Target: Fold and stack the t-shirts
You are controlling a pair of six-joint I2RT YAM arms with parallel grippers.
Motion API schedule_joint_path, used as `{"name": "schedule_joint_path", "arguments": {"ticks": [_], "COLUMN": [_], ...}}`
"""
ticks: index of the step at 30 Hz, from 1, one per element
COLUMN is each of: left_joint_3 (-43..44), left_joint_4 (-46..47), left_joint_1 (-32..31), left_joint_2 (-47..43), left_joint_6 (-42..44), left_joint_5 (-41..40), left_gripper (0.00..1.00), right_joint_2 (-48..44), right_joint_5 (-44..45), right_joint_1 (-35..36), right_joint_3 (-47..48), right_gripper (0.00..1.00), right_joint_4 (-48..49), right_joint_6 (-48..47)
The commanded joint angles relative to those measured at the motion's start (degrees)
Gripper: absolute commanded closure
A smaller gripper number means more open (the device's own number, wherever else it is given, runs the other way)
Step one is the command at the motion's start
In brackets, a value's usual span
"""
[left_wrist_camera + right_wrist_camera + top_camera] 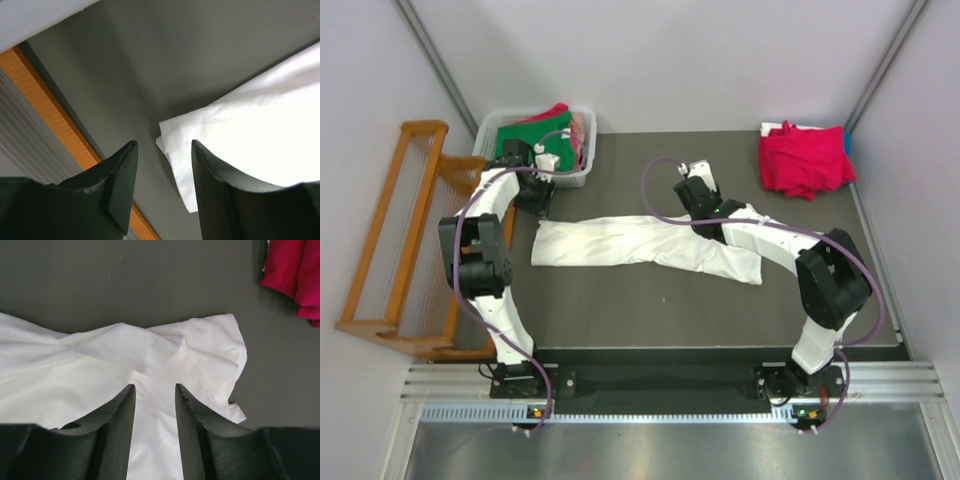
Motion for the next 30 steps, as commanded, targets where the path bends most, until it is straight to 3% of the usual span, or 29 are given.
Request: {"name": "schedule_joint_path", "arguments": {"ticks": [1, 23, 30], "left_joint_3": [1.6, -3.8, -3.8], "left_joint_4": [0.3, 0.9, 1.1], "left_joint_1": [0.3, 0.3, 0.3], "left_joint_2": [0.4, 0.4, 0.5], "left_joint_6": [-0.9, -1.6, -1.7], "left_joint_5": [1.9, 2.1, 2.1], "left_gripper": [0.49, 0.48, 0.58], "right_joint_2": [-0.5, -1.2, -1.4], "right_joint_5": [0.4, 0.5, 0.6], "right_joint_1": [-0.6, -1.2, -1.4], "right_joint_3": [0.3, -0.1, -0.2], "right_gripper": [0.62, 0.64, 0.7], "right_joint_4": [1.5, 1.5, 1.4], "right_joint_6": [0.1, 0.3, 0.4]}}
